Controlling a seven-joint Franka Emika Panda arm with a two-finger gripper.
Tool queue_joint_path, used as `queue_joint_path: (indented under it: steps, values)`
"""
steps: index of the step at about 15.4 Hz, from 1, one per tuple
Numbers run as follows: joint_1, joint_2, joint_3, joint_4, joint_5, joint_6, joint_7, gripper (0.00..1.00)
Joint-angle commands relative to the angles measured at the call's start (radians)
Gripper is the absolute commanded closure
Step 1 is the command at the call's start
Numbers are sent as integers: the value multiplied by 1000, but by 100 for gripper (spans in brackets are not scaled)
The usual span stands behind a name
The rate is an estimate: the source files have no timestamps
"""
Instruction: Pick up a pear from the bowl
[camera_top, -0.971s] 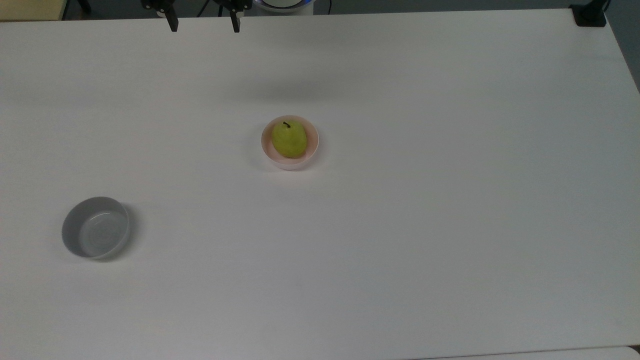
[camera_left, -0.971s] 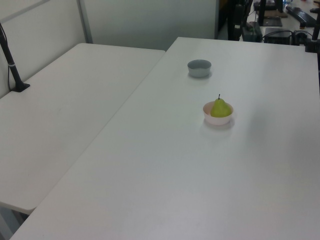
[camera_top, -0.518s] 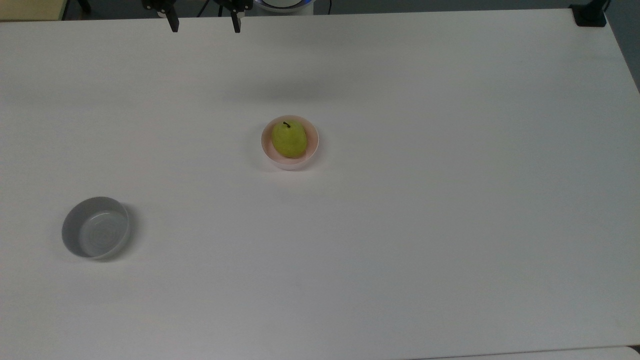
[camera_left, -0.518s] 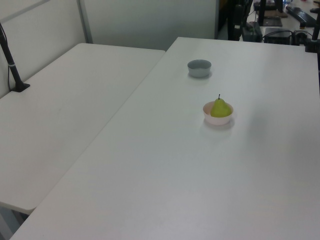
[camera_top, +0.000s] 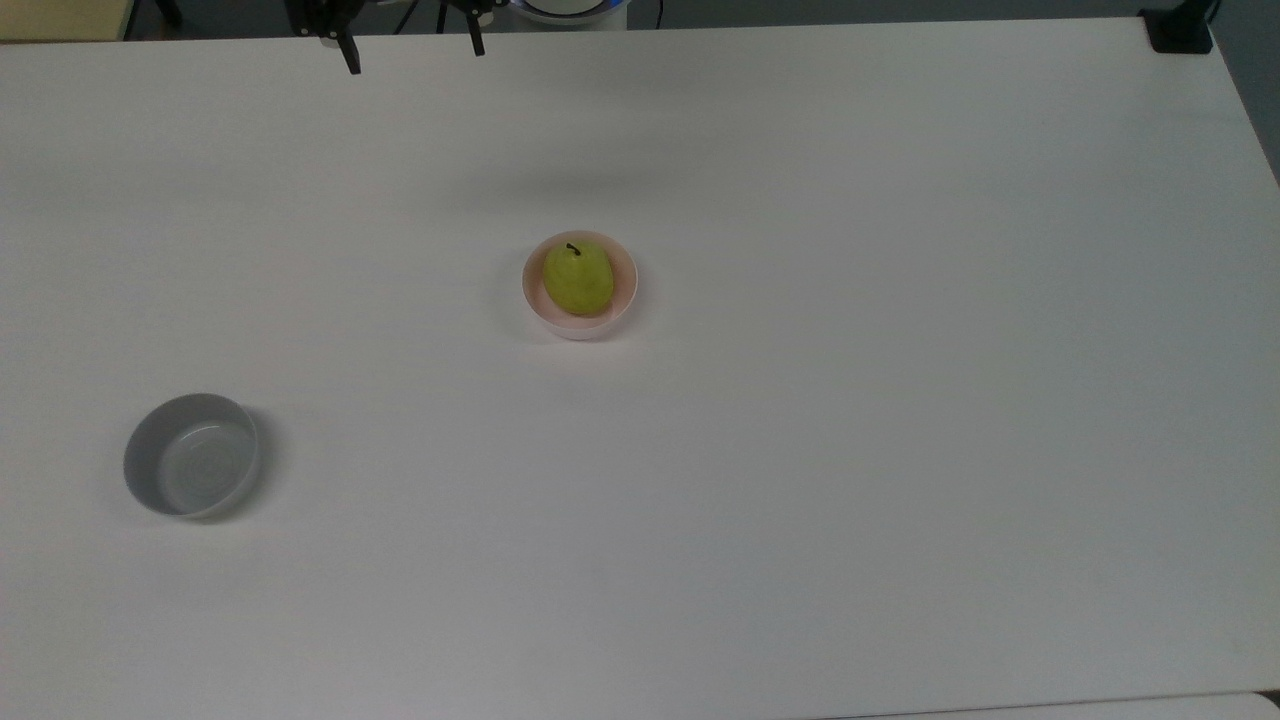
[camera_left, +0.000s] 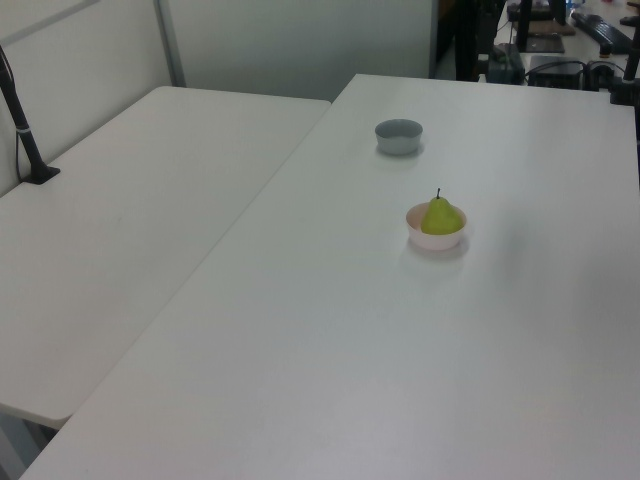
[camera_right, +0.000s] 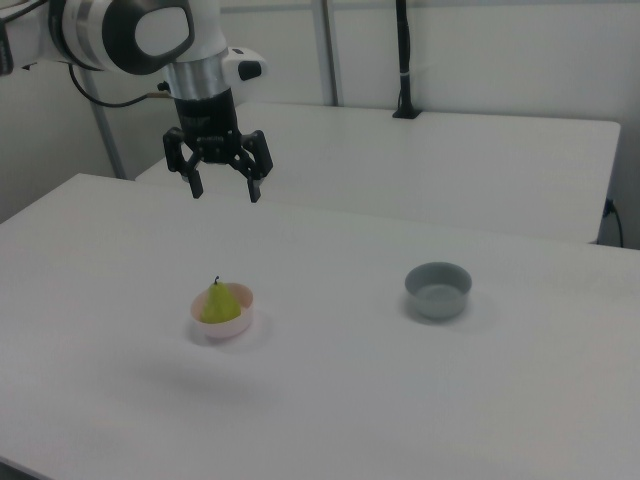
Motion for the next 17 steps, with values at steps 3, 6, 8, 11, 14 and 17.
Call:
queue_joint_path:
  steps: [3, 6, 8, 11, 14, 17]
  values:
    - [19, -11, 11, -52, -39, 3, -70, 0]
    - [22, -17, 30, -138, -39, 104, -3, 0]
    - [22, -17, 66, -210, -39, 212, 42, 0]
    - [23, -9, 97, -294, -39, 316, 79, 0]
    - [40, 41, 97, -302, -31, 359, 91, 0]
    - [60, 86, 97, -307, -30, 405, 104, 0]
